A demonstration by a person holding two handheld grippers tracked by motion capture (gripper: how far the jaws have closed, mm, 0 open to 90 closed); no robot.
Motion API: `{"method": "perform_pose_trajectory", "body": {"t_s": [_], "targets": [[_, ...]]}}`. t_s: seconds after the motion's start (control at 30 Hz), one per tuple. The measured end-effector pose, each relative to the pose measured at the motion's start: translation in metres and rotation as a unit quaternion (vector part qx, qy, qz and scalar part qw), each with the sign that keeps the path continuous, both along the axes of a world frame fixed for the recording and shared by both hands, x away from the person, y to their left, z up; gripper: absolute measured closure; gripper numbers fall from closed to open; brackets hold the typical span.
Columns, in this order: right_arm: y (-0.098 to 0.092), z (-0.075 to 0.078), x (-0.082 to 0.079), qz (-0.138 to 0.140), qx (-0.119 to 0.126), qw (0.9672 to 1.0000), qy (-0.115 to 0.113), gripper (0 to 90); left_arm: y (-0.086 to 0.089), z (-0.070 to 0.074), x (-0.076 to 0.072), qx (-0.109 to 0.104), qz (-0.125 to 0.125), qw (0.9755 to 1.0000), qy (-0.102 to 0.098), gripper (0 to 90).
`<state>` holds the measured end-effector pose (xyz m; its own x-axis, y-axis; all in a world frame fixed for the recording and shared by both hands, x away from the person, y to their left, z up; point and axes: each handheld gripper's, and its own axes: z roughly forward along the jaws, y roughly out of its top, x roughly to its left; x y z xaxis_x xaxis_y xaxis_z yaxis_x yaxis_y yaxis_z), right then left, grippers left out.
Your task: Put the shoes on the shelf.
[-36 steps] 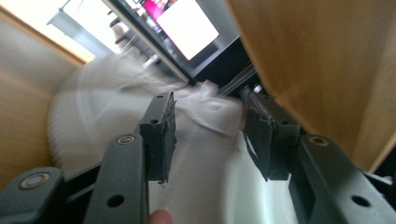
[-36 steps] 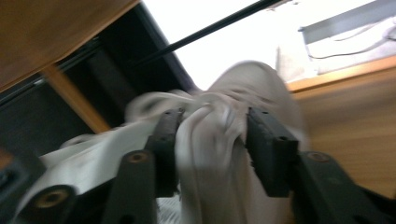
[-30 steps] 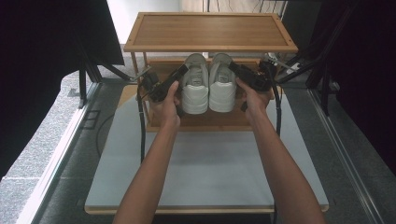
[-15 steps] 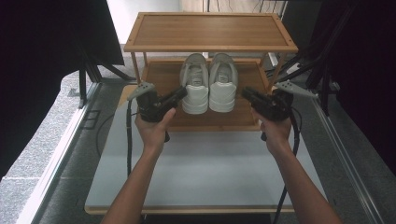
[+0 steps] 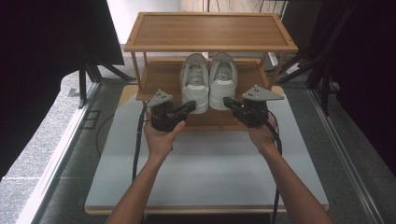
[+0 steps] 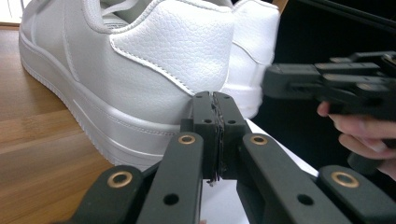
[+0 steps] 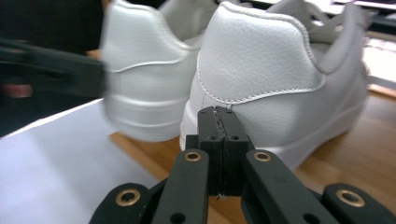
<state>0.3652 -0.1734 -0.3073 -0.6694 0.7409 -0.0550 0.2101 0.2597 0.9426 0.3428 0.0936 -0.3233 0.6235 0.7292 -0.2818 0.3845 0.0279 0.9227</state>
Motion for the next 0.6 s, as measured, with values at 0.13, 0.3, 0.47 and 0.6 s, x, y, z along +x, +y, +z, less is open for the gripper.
{"method": "perform_pose_trajectory", "body": {"t_s": [0.13,0.3,0.47,0.6], "targets": [[-0.001,-0.001,0.008,-0.004,0.005,1.0000,-0.002,89.9,-0.001,-0.001,0.000,-0.001,0.003,1.0000,-0.001,88.6],[-0.001,-0.002,0.007,-0.008,0.013,0.9999,0.001,89.4,-0.001,-0.002,0.001,0.003,0.003,0.9999,-0.009,89.9],[-0.007,-0.003,0.009,0.007,0.029,0.9994,0.017,86.0,-0.005,-0.001,0.006,0.010,-0.001,0.9998,-0.015,90.0],[-0.009,-0.004,0.009,0.008,0.024,0.9995,0.021,84.3,-0.006,-0.001,0.010,0.018,0.004,0.9996,-0.019,90.0]]}}
